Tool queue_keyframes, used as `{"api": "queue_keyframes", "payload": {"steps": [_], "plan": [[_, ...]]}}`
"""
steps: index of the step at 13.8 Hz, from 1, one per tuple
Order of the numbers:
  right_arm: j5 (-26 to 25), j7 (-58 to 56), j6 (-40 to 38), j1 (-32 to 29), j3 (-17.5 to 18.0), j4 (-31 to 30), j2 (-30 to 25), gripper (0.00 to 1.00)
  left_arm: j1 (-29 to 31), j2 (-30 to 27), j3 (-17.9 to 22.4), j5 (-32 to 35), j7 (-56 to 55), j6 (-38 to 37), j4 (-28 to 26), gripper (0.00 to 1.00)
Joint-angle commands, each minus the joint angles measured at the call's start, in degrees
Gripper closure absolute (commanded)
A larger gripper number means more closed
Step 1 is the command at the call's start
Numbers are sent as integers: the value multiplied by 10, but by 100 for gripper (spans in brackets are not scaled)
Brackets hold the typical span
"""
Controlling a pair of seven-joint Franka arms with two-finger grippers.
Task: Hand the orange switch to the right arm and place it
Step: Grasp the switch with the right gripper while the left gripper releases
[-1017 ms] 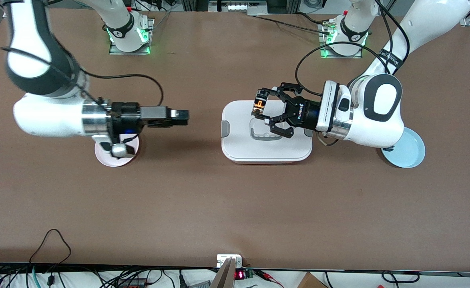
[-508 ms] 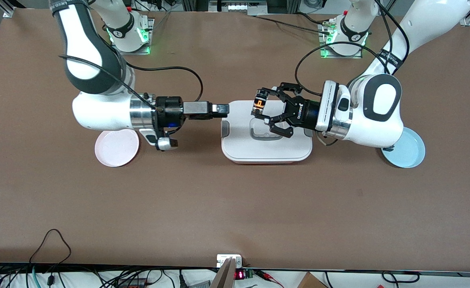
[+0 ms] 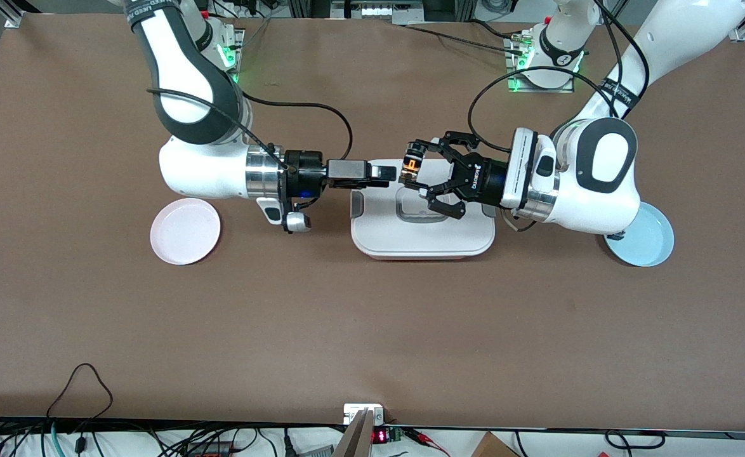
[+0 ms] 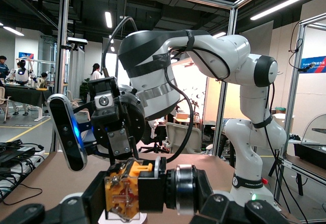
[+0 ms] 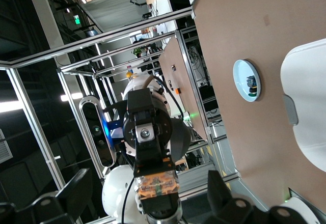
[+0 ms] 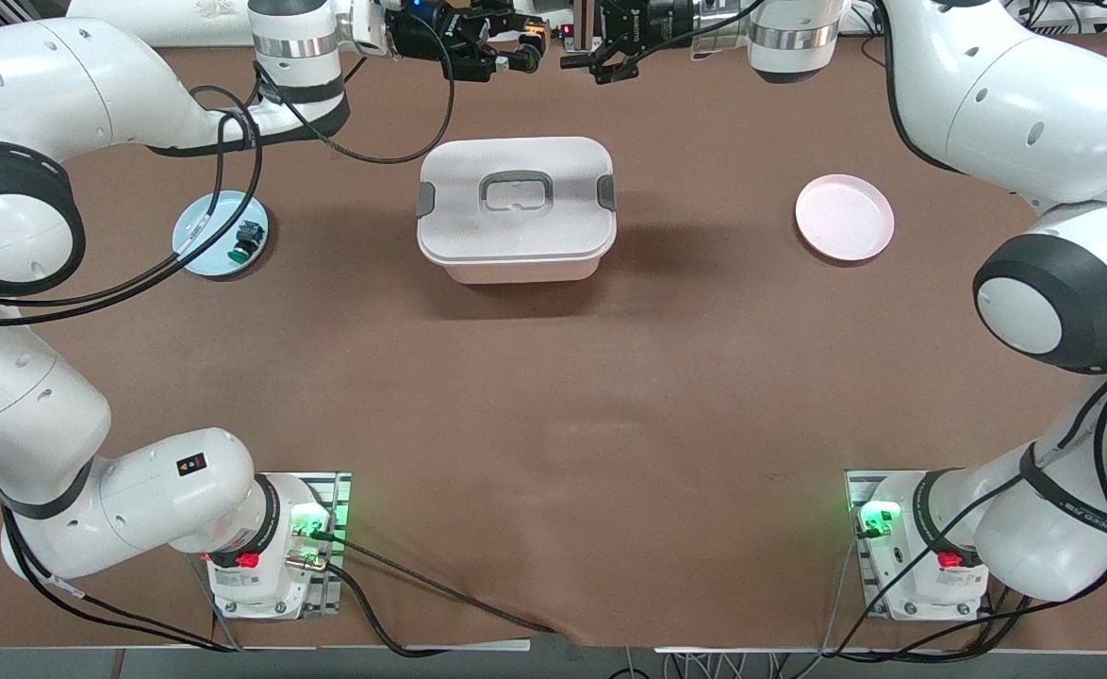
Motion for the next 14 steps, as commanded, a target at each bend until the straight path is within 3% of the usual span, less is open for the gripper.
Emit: {"api": "queue_keyframes", "payload": {"steps": [1, 8, 12, 13, 14], "plan": [[32, -14, 44, 31, -6, -4, -3, 0, 13, -17, -7, -25, 17, 0, -15, 100], [44, -14, 80, 52, -6, -4, -3, 5, 14, -17, -7, -25, 17, -1, -13, 100], [43, -14, 80, 53, -6, -10, -8, 13, 14, -17, -7, -25, 17, -1, -12, 100], [42, -14, 79, 53, -6, -15, -10, 29, 13, -17, -7, -25, 17, -1, -12, 100], [42, -14, 79, 54, -6, -19, -15, 37, 13, -17, -7, -25, 17, 0, -12, 100]]}}
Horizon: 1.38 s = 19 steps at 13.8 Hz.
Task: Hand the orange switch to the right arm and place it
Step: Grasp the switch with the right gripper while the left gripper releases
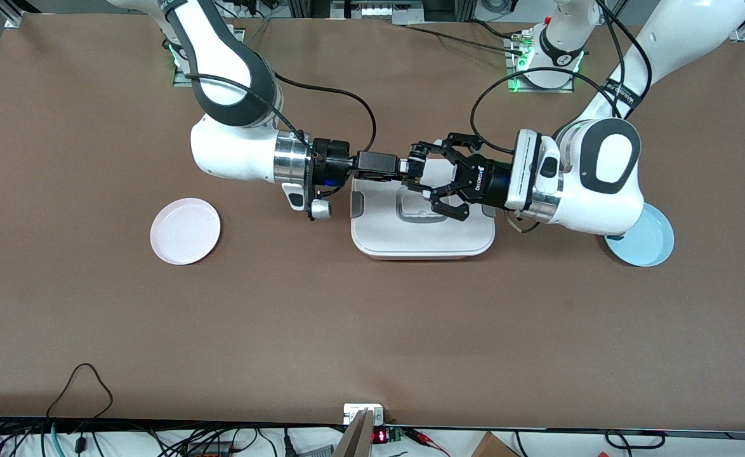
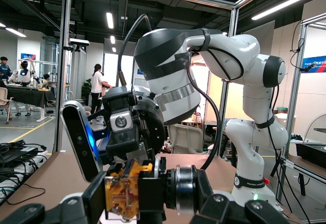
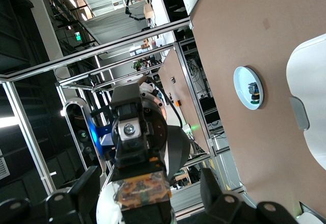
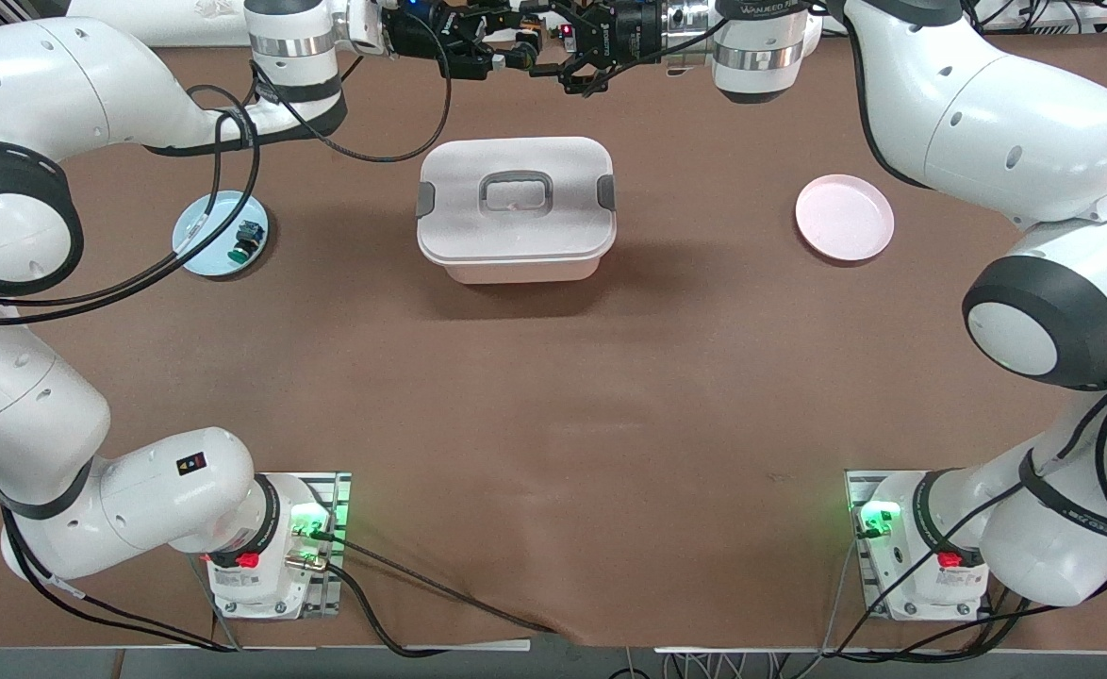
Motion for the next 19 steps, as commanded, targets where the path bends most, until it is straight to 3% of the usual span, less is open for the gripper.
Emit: {"api": "queue_keyframes", "payload": {"steps": [1, 4, 5, 7, 8, 9, 12, 14, 19], "plan": [[16, -19, 5, 9, -4, -19, -16, 49, 10, -17, -6, -26, 15, -1, -12, 100], [17, -41, 5, 10, -4, -22, -21, 83, 9, -16, -6, -25, 15, 0, -12, 99], [17, -43, 6, 10, -4, -22, -24, 91, 9, -16, -6, -25, 15, 0, -12, 99], [17, -43, 5, 9, -4, -21, -24, 97, 10, -16, -7, -25, 14, 0, -11, 97], [17, -44, 5, 9, -4, -21, -24, 98, 10, -16, -7, -26, 13, 0, -11, 79], [17, -45, 5, 9, -4, -20, -24, 99, 11, -16, -7, -29, 12, -2, -11, 3], [17, -54, 4, 9, -4, -21, -24, 100, 31, -15, -4, -32, 12, -23, -11, 0], [17, -55, 4, 8, -4, -21, -24, 100, 82, -11, 1, -19, 25, -55, -12, 0], [11, -82, -2, -12, -8, -23, -28, 100, 193, 9, 6, 109, 83, -129, -8, 0]]}}
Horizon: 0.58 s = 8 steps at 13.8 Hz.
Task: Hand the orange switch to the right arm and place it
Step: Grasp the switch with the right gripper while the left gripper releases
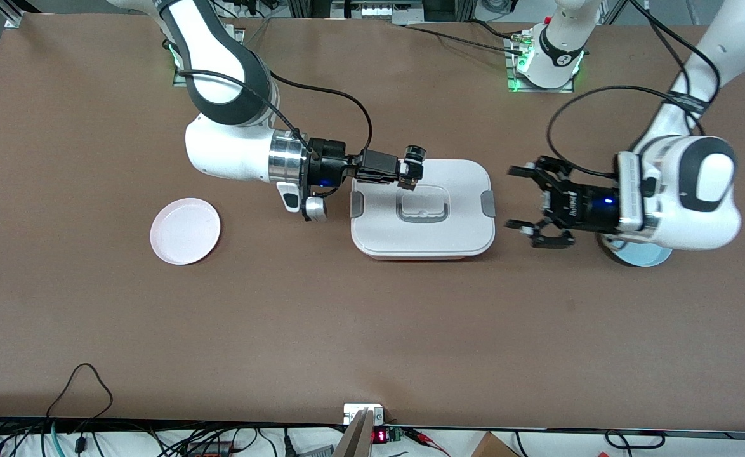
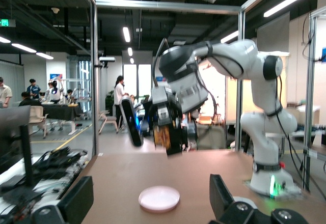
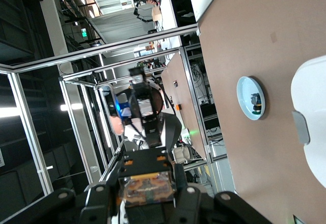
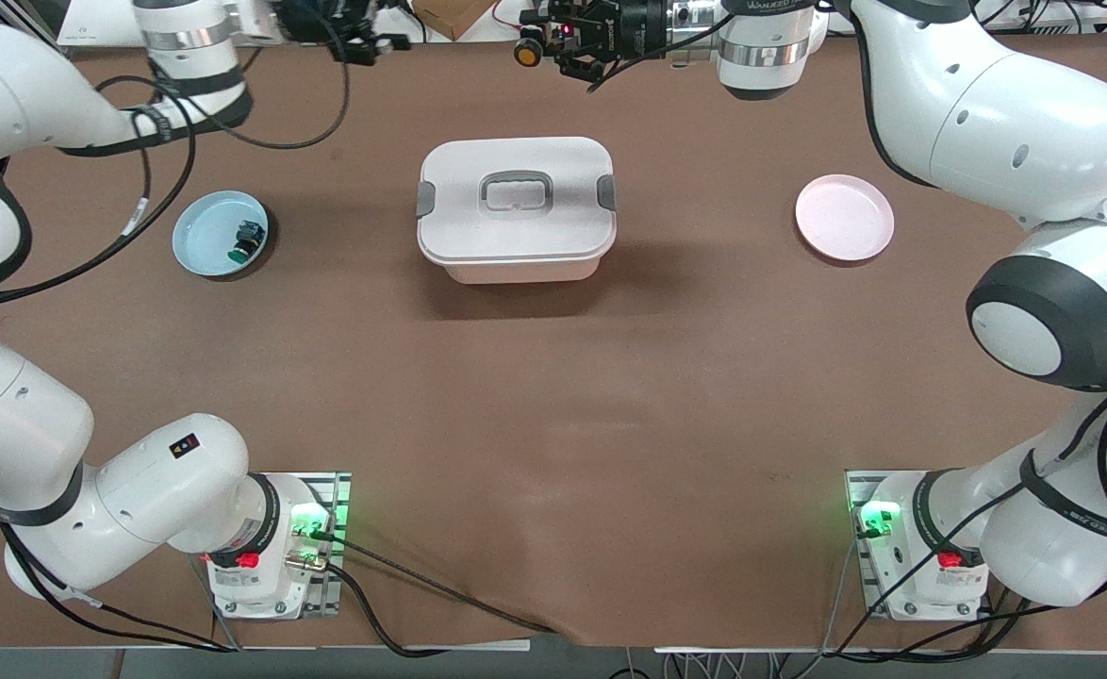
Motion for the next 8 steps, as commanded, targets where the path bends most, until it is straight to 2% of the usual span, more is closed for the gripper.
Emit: {"api": "queue_keyframes", "payload": {"steps": [1, 4, 6, 8], "plan": [[7, -40, -6, -17, 1, -26, -24, 100, 42, 0, -7, 65, 20, -45, 4, 0], [-9, -57, -55, -50, 0, -47, -31, 100, 98, -1, -7, 147, 19, -77, 18, 0], [-44, -59, -108, -89, 0, -62, -35, 100, 93, 1, -6, 188, 9, -98, 54, 0], [-88, -62, -175, -137, 0, -73, -38, 100, 85, 4, -7, 272, -48, -100, 93, 0]]}}
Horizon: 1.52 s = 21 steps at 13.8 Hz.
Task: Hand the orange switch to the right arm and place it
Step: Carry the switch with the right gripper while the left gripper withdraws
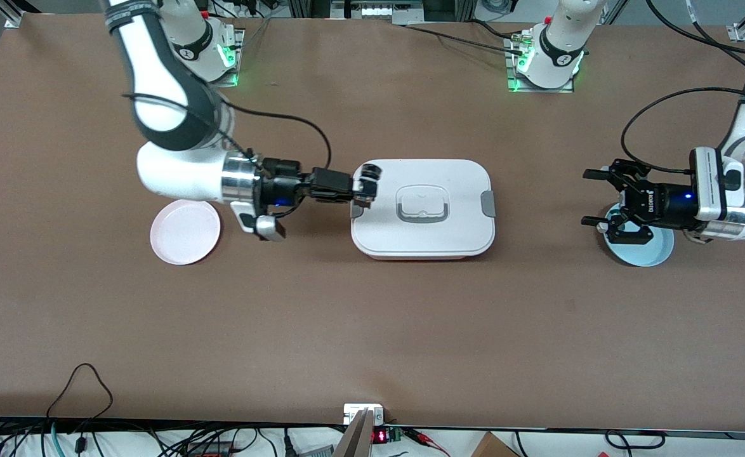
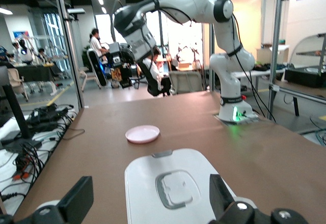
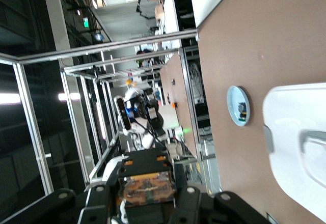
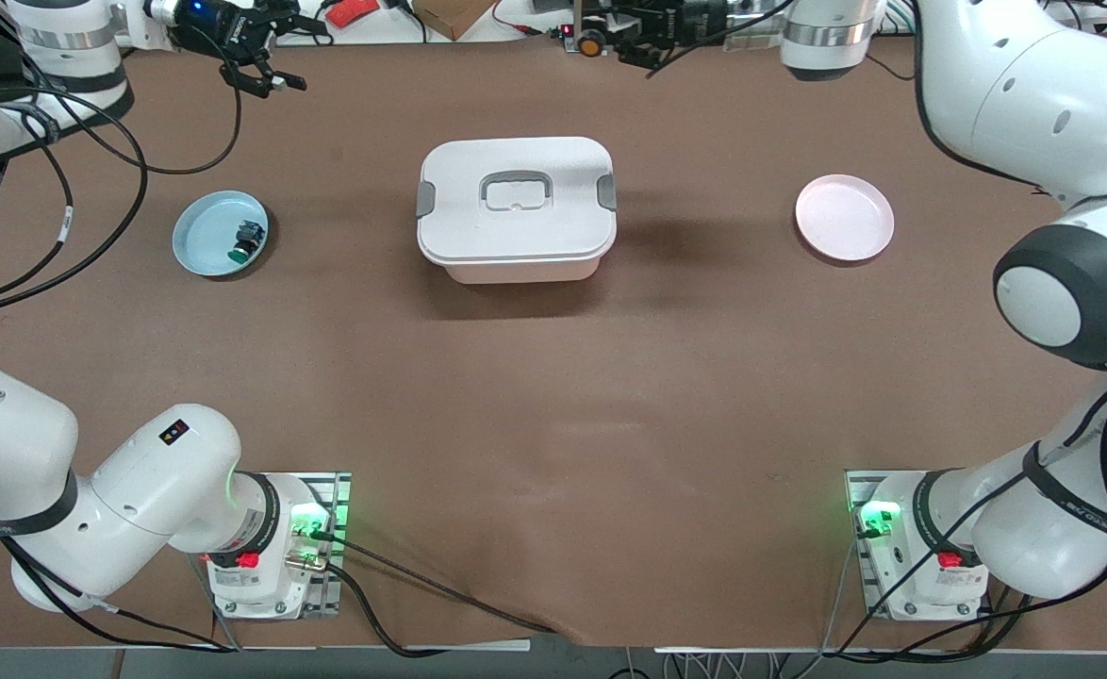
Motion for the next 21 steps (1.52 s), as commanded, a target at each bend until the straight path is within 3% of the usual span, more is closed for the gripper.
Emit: {"api": "queue_keyframes", "payload": {"steps": [1, 3, 4, 8, 9, 10, 12, 14, 16, 18, 21], "plan": [[-54, -13, -83, -67, 7, -30, -24, 100, -27, 6, -4, 109, -51, -16, 68, 0], [-99, -13, -125, -105, 7, -30, -24, 100, -59, 6, 0, 156, -62, -16, 97, 0], [-133, -20, -135, -119, 7, -29, -24, 100, -87, -1, 29, 158, -63, -16, 98, 0], [-272, -47, -169, -155, 7, -30, -27, 100, -295, -92, 309, 150, -77, -2, 94, 0], [-311, -47, -173, -160, 7, -30, -28, 100, -330, -109, 354, 151, -100, 25, 91, 0], [-352, -48, -173, -165, 7, -30, -30, 100, -351, -133, 379, 155, -132, 63, 83, 0], [-443, -56, -172, -173, 7, -30, -32, 100, -364, -200, 386, 158, -228, 195, 22, 0], [-506, -92, -169, -180, 7, -31, -31, 100, -380, -246, 412, 158, -307, 264, -25, 0], [-587, -128, -158, -181, 7, -31, -30, 100, -419, -286, 462, 163, -355, 302, -47, 0], [-671, -177, -132, -180, 7, -31, -29, 100, -444, -325, 493, 223, -396, 311, -74, 0], [-755, -248, -92, -178, 7, -38, -26, 100, -448, -346, 518, 258, -591, 256, -82, 0]]}}
